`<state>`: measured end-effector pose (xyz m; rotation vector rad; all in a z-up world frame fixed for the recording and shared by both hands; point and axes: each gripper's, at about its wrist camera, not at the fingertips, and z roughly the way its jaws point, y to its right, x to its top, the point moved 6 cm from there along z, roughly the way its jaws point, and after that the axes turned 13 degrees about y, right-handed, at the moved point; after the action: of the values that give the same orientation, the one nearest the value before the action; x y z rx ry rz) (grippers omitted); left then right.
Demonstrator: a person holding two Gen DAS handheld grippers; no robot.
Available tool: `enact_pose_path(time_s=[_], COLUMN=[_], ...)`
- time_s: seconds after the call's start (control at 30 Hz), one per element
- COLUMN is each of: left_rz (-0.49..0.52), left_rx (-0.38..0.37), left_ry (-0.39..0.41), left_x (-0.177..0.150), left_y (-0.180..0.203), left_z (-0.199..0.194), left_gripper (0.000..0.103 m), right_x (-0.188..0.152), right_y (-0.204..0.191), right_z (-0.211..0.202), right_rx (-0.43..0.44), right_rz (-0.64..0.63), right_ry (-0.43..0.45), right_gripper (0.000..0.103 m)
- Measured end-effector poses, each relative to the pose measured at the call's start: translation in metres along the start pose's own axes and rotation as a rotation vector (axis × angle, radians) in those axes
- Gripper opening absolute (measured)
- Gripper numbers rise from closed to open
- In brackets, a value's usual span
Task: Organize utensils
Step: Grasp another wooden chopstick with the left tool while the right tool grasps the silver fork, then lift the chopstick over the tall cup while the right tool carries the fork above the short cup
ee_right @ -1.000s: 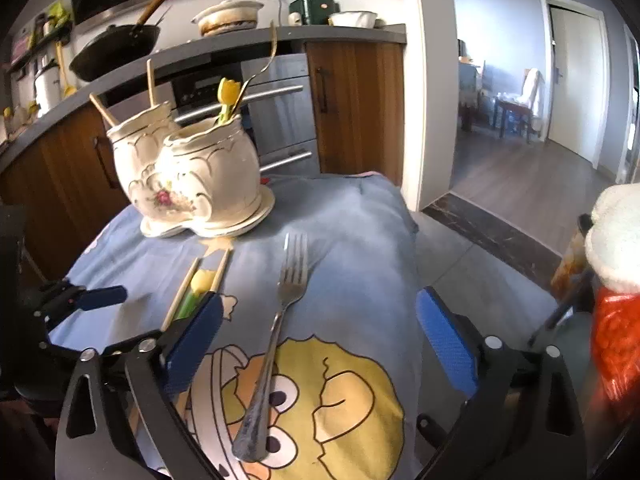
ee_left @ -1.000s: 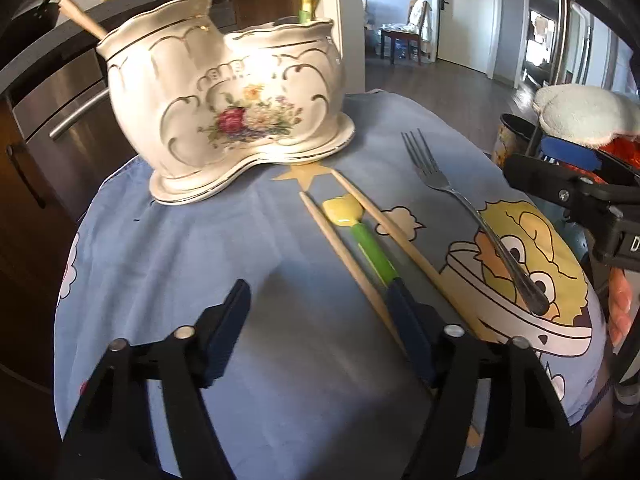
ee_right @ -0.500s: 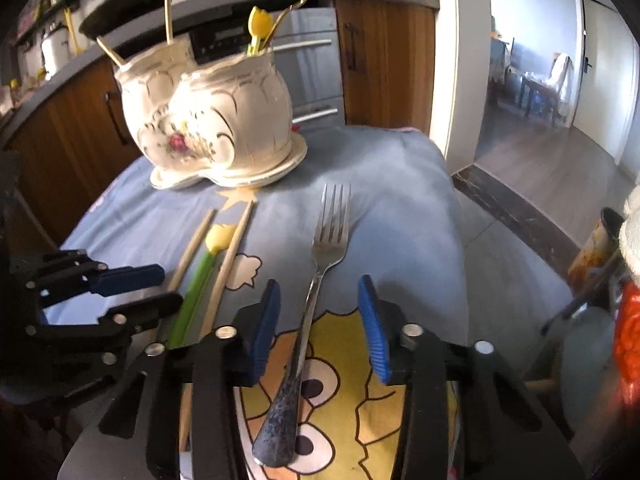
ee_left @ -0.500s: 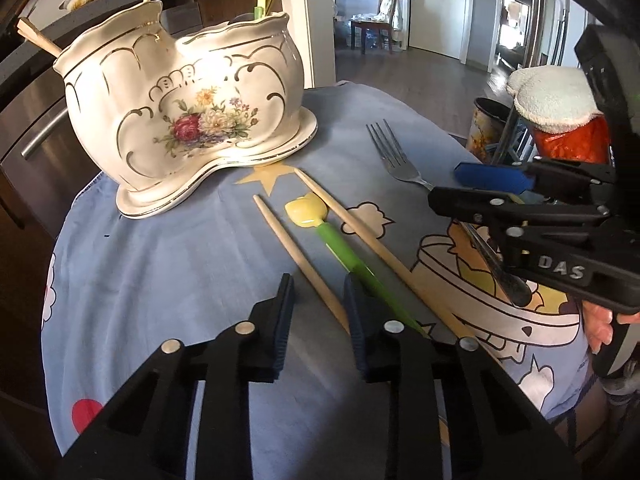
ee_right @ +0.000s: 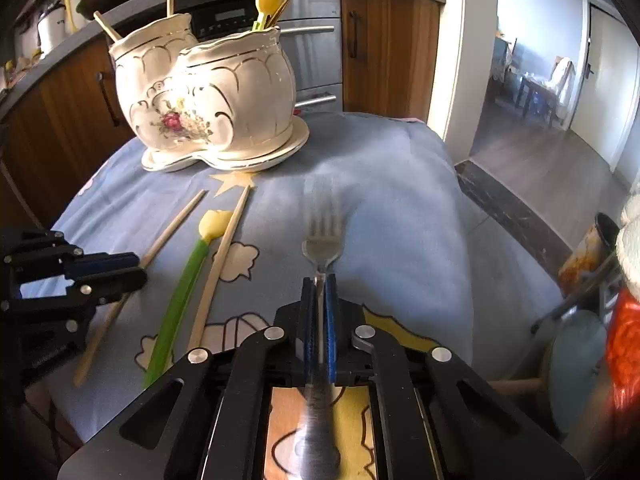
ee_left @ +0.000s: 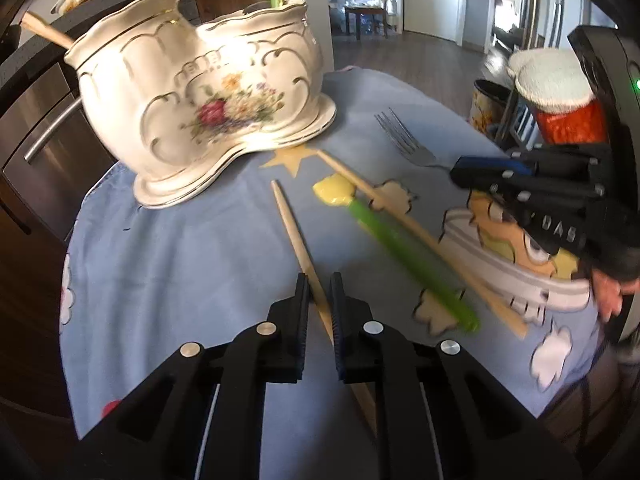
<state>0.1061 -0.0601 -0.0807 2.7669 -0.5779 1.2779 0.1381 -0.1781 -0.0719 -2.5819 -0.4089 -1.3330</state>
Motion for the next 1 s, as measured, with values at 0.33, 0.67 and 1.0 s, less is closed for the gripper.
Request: enact_pose_path(time_s=[0.33, 0.67, 1.0], left_rz=[-0.004, -0.040, -0.046], left_rx=[0.044, 0.037, 0.024], left_ry=[-0.042, -0.013, 0.104], left_x=[-0.029, -0.027, -0.015], left_y=[-0.055, -0.058, -0.062], left_z=[-0.023, -0.016, -0.030], left_gripper=[0.010, 0.008, 0.006], right_x=[-0.009, -0.004, 0.018], right_y=[-0.008, -0.010, -0.020], right_z=[-0.012, -0.002, -0.036], right_rx=[0.063, 0.055, 0.067], right_rz=[-0.089, -0.076, -0.077], right_ry=[-0.085, -0.094, 0.095], right_gripper=[0.006, 0.006, 0.006])
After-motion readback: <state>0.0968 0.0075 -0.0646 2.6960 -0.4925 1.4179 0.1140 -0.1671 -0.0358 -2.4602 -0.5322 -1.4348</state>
